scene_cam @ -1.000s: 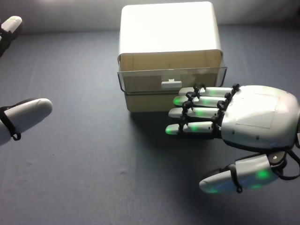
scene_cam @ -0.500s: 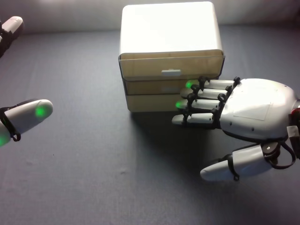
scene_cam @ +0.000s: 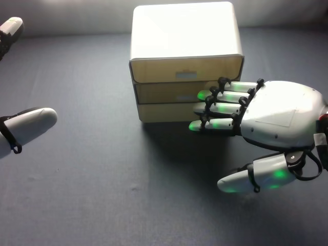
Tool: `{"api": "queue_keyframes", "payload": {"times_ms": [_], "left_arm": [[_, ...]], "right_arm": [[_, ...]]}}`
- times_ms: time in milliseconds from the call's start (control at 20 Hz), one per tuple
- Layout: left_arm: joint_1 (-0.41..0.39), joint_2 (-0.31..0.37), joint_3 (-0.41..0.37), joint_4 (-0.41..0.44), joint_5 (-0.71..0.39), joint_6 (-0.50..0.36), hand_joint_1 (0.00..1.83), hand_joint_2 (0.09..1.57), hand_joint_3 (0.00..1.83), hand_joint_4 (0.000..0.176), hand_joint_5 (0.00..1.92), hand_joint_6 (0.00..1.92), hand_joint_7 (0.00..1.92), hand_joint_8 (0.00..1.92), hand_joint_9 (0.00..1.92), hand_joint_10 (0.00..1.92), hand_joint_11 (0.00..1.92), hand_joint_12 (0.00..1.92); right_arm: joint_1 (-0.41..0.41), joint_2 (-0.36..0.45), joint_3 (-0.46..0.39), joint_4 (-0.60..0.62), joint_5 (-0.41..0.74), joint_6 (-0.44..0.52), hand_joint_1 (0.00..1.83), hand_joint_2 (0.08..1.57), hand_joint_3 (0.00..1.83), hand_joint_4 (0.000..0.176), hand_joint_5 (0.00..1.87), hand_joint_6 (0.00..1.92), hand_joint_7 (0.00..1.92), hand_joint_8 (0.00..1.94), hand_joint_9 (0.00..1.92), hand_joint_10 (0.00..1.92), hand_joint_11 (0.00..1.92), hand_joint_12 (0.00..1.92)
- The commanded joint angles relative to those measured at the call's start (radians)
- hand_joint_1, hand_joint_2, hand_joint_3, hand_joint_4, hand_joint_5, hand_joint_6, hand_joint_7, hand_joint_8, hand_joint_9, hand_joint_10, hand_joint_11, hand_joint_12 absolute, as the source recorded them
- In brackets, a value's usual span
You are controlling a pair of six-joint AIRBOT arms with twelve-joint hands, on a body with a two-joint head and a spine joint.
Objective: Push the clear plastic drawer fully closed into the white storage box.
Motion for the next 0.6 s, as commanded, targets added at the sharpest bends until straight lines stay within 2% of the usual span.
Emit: {"api": "queue_keyframes", "payload": {"times_ms": [0, 50, 200, 300, 500, 550], "left_arm": [[0.000, 0.002, 0.005, 0.002, -0.124, -0.007, 0.00, 0.98, 0.01, 0.162, 0.00, 0.00, 0.00, 0.00, 0.00, 0.00, 0.00, 0.00], [0.001, 0.002, 0.005, 0.002, -0.124, -0.008, 0.00, 0.98, 0.01, 0.164, 0.00, 0.00, 0.00, 0.00, 0.00, 0.00, 0.00, 0.00], [0.003, 0.002, 0.005, 0.002, -0.124, -0.010, 0.00, 0.98, 0.01, 0.161, 0.00, 0.00, 0.00, 0.00, 0.00, 0.00, 0.00, 0.00], [0.004, 0.002, 0.005, 0.002, -0.124, -0.010, 0.00, 0.98, 0.00, 0.162, 0.00, 0.00, 0.00, 0.00, 0.00, 0.00, 0.00, 0.00], [0.007, 0.002, 0.005, 0.002, -0.124, -0.013, 0.00, 0.98, 0.00, 0.164, 0.00, 0.00, 0.00, 0.00, 0.00, 0.00, 0.00, 0.00], [0.009, 0.002, 0.005, 0.002, -0.124, -0.013, 0.00, 0.97, 0.00, 0.167, 0.00, 0.00, 0.00, 0.00, 0.00, 0.00, 0.00, 0.00]], "right_arm": [[0.018, 0.002, -0.017, 0.012, 0.109, -0.001, 0.00, 1.07, 0.00, 0.049, 0.28, 0.01, 0.12, 0.01, 0.00, 0.00, 0.00, 0.00], [0.018, 0.002, -0.037, -0.006, 0.114, -0.001, 0.00, 1.08, 0.00, 0.032, 0.32, 0.03, 0.16, 0.02, 0.00, 0.00, 0.00, 0.00], [0.018, 0.004, -0.051, -0.045, 0.111, -0.001, 0.00, 1.09, 0.00, 0.037, 0.33, 0.01, 0.17, 0.00, 0.00, 0.00, 0.00, 0.00], [0.018, 0.004, -0.045, -0.043, 0.107, -0.001, 0.00, 1.10, 0.01, 0.017, 0.32, 0.00, 0.16, 0.00, 0.00, 0.00, 0.00, 0.00], [0.017, 0.010, -0.065, -0.035, 0.118, 0.000, 0.00, 1.08, 0.00, 0.012, 0.32, 0.00, 0.16, 0.01, 0.00, 0.00, 0.00, 0.00], [0.010, 0.027, -0.080, -0.035, 0.132, 0.000, 0.00, 1.08, 0.00, 0.030, 0.31, 0.00, 0.15, 0.00, 0.00, 0.00, 0.00, 0.00]]}}
